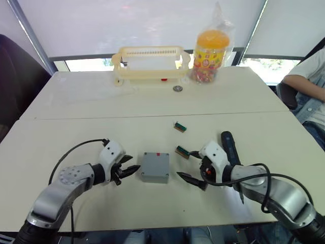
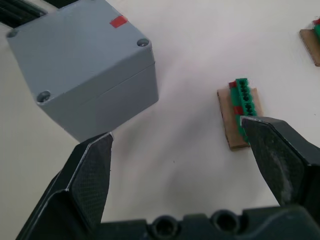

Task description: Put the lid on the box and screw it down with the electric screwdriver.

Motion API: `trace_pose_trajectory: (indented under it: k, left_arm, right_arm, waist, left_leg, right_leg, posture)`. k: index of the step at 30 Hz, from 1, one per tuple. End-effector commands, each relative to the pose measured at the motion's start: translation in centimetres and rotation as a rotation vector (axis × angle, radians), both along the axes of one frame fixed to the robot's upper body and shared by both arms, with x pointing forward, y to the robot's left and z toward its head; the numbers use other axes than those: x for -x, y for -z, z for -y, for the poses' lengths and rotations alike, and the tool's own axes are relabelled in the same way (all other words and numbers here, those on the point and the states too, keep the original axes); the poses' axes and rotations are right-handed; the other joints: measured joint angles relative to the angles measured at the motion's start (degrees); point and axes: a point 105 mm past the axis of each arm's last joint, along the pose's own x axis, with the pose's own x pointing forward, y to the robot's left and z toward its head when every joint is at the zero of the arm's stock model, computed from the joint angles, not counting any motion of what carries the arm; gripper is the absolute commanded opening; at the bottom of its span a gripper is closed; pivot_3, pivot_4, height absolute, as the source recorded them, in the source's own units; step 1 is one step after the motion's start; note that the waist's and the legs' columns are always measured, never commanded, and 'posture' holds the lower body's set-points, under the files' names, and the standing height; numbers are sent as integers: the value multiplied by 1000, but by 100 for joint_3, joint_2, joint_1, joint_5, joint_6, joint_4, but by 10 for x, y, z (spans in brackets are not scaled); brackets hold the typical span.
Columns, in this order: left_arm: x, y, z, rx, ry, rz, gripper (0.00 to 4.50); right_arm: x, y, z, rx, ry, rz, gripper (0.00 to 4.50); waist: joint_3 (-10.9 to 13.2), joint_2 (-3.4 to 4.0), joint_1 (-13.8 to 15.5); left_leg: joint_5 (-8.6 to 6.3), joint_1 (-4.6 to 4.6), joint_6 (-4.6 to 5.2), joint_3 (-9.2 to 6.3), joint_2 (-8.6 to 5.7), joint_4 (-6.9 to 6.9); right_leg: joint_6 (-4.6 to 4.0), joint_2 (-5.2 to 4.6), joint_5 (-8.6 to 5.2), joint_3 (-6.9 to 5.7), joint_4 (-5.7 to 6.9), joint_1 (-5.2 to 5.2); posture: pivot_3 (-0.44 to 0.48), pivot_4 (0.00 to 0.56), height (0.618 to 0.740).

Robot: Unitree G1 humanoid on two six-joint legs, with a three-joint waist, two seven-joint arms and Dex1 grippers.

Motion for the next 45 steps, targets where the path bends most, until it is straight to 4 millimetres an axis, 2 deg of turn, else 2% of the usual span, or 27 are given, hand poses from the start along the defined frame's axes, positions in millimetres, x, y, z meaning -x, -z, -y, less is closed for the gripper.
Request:
trace_pose_trajectory:
  k: [1,7,13,16,20,25,28,30,33,37,42,45]
  left_arm:
    - [-8,-6,9,-17,48,56,2405]
    - [-24,-10,17,-39,140,86,2405]
    - [-48,-13,34,-48,238,130,2405]
    - [-56,-12,38,-61,258,146,2405]
    - [-61,-18,26,-63,220,166,2405]
    - [-48,-20,-4,-65,122,151,2405]
    - [-26,-18,-15,-36,47,114,2405]
    - [-12,-14,-19,-24,5,85,2405]
    - [2,-10,-18,-2,-34,56,2405]
    - [12,-7,-7,32,-59,36,2405]
    - [10,-3,-3,32,-69,31,2405]
    - [2,-2,-1,20,-59,43,2405]
  right_arm:
    - [0,-5,-10,13,-43,57,4444]
    - [8,-9,-28,-32,-80,51,4444]
    - [21,-17,-48,-97,-104,7,4444]
    - [22,-19,-44,-89,-83,-4,4444]
    - [19,-36,-22,-101,-40,6,4444]
    - [8,-64,2,-157,-13,62,4444]
    - [-16,-60,10,-82,41,134,4444]
    - [-26,-53,6,-62,39,153,4444]
    - [-33,-47,0,-45,13,176,4444]
    - [-35,-37,-8,-6,-34,195,4444]
    - [-31,-32,-19,-11,-89,194,4444]
    - [-21,-24,-29,-9,-135,172,4444]
  waist:
    - [0,0,3]
    - [0,0,-6]
    - [-1,-1,-1]
    - [-2,-1,0]
    - [-3,-3,-18]
    - [-3,-2,-92]
    - [-4,-2,-152]
    - [-6,-5,-147]
    - [-6,-5,-127]
    - [-7,-7,-108]
    - [-7,-7,-127]
    - [-8,-7,-117]
  left_leg:
    - [0,0,0,0,0,0]
    - [0,0,0,-2,-4,0]
    - [2,1,-2,-5,-9,0]
    - [2,1,-3,-4,-12,1]
    - [2,1,-3,-3,-13,1]
    - [1,3,-1,-3,-4,0]
    - [1,5,-1,-4,1,0]
    - [1,8,-1,-2,1,0]
    - [2,7,-2,-2,1,0]
    - [4,6,-5,-5,-4,1]
    - [5,8,-8,-5,-5,1]
    - [6,8,-10,-6,-6,1]
  right_leg:
    - [1,0,0,0,1,0]
    - [10,0,6,-2,2,0]
    - [13,3,8,-5,9,-1]
    - [14,2,9,-5,10,-1]
    - [26,2,16,-3,11,-4]
    - [26,6,16,-2,19,-7]
    - [26,5,16,0,28,-7]
    - [26,2,16,2,30,-7]
    - [26,1,16,2,33,-9]
    - [26,-2,16,2,35,-7]
    - [25,-1,16,2,41,-9]
    - [25,-1,16,1,43,-9]
  posture:
    - [0,150,740]
    - [0,150,740]
    - [0,150,740]
    - [0,150,740]
    - [0,150,740]
    - [0,150,740]
    - [0,150,740]
    - [0,150,740]
    - [0,150,740]
    - [0,150,740]
    - [0,150,740]
    - [0,150,740]
